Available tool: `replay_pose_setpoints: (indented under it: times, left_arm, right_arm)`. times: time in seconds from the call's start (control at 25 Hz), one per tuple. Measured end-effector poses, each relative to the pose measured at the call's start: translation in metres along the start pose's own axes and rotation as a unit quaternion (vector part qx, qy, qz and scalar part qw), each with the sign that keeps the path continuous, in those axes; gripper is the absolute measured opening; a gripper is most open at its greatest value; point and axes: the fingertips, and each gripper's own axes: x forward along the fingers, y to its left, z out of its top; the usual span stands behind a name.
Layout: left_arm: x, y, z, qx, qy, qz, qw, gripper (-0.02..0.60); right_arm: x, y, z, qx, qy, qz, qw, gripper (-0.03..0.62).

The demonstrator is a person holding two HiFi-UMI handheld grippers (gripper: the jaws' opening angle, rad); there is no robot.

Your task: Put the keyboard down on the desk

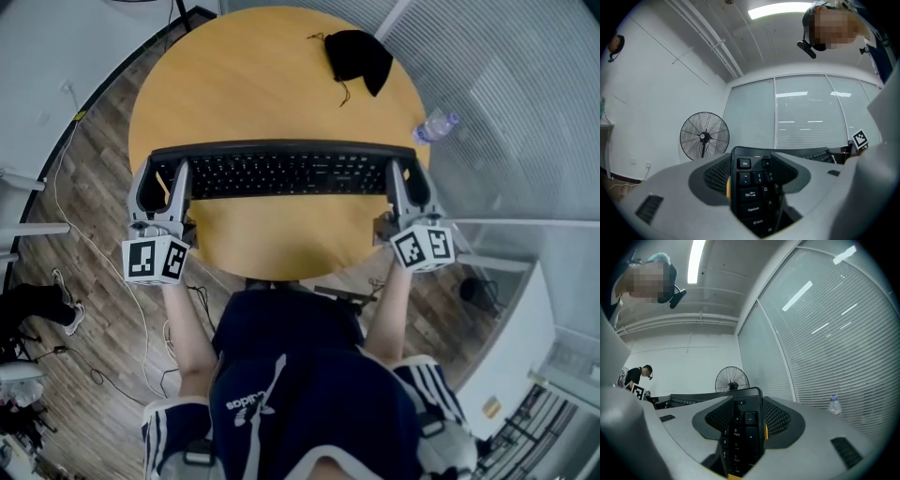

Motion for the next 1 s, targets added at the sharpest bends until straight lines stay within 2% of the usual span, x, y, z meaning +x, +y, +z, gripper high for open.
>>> replay_pose_setpoints:
  times: [0.44,0.6,1.0]
  left_arm:
    - [0.004,0.005,-0.013,-0.004,0.021,-0.001,0.9998,0.259]
    - [0.011,0.006,-0.037,-0.016,0.049,0.0,0.9987,0.259]
    - [0.025,0.001,-0.1,-0.031,0.123,-0.001,0.9919,0.259]
  right_arm:
    - [0.0,0.0,-0.013,0.006,0.015,-0.011,1.0,0.181]
    - [0.004,-0.007,-0.029,0.004,0.036,-0.019,0.999,0.181]
    - [0.001,-0.039,-0.092,0.044,0.104,-0.045,0.993,0.181]
